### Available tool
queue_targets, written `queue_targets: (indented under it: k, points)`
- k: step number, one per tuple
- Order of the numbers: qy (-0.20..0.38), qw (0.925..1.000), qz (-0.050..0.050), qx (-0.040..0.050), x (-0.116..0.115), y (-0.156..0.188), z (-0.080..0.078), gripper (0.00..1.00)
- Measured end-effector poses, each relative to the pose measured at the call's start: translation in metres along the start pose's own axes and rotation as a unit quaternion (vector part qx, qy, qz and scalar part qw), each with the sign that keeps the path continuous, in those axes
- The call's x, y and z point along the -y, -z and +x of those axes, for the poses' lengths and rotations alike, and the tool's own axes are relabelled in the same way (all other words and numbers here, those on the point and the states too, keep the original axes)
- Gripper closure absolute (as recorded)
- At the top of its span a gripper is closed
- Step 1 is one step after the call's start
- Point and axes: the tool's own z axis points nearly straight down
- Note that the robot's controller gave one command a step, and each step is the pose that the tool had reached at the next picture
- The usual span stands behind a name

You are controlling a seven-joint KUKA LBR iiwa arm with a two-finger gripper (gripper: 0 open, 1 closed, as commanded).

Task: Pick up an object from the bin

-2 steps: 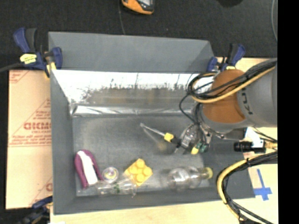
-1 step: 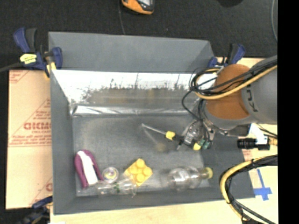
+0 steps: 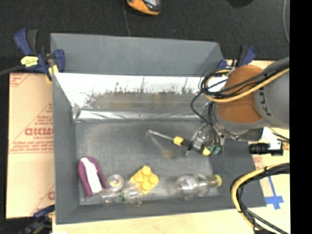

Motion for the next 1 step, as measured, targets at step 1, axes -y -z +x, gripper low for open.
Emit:
queue_targets:
  k: [1]
  points:
    - [0.002, 1.0, 0.0, -0.0011, 0.0004, 0.0182, 0.0002, 1.0]
